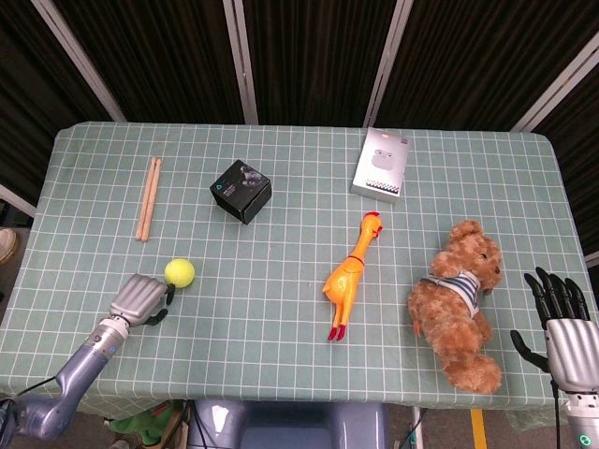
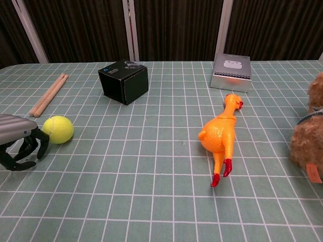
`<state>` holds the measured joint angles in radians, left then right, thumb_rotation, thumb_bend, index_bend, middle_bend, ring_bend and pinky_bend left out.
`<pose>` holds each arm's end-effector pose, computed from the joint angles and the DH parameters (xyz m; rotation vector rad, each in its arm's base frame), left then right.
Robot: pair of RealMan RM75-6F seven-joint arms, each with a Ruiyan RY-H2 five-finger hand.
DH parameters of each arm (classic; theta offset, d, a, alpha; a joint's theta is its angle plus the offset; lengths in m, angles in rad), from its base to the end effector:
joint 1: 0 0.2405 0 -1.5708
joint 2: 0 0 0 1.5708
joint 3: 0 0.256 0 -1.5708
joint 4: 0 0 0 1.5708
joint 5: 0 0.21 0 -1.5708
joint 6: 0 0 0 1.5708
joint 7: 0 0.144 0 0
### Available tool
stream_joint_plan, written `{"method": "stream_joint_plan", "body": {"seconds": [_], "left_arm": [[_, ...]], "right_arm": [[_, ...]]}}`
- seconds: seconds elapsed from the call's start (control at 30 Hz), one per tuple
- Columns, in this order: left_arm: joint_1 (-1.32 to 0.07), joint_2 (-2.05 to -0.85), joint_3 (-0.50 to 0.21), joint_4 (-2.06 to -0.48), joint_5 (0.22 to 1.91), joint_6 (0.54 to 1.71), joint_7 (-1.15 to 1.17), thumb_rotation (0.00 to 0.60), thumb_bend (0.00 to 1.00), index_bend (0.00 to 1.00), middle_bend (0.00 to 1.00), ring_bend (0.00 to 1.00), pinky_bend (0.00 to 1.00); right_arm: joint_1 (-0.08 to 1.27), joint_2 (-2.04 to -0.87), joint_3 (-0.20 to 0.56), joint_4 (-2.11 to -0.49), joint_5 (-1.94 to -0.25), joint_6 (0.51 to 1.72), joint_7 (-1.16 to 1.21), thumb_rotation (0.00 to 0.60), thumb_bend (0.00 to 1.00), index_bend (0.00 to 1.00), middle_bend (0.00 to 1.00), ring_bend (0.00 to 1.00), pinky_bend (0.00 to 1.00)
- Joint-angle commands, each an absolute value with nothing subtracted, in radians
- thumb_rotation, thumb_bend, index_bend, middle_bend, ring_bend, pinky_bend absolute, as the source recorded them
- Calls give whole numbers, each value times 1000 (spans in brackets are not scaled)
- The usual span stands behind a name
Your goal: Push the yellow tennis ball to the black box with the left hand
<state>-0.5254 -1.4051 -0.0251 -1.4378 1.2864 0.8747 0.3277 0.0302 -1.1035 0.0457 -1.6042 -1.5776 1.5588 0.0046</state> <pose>-0.2638 0.2840 0.0056 -1.9814 -0.9168 -0.5565 -0.3088 -0.1629 0.1694 1.3871 -0.8401 0.9359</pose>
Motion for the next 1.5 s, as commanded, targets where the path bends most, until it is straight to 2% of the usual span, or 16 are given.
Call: {"method": "stream_joint_plan", "body": {"seconds": [0.03, 0.6, 0.87, 1.03, 1.5], "left_arm": [[-545, -1417, -41, -1423, 1266, 850, 318, 600, 338, 507, 728, 518, 738], [-635, -1454, -103, -1361, 1196, 780, 315, 600, 341, 513, 713, 514, 733], [-680, -1478, -122, -1300, 1151, 712, 285, 600, 345, 514, 684, 503, 724], [-705, -1505, -133, -1257, 1155, 682, 239, 600, 345, 515, 666, 495, 690], [-753, -1570, -148, -1154, 1217, 685, 147, 600, 345, 521, 642, 482, 687]], "right_arm": [[31, -1104, 45, -1603, -1574, 1555, 7, 600, 348, 0, 0, 0, 0], [27, -1092, 48, -1603, -1577, 1567, 32, 600, 349, 0, 0, 0, 0], [28, -1089, 50, -1603, -1574, 1566, 37, 600, 348, 0, 0, 0, 0], [23, -1088, 47, -1605, -1580, 1575, 39, 600, 348, 0, 0, 0, 0], [20, -1081, 45, -1602, -1588, 1582, 54, 600, 348, 0, 0, 0, 0]]}}
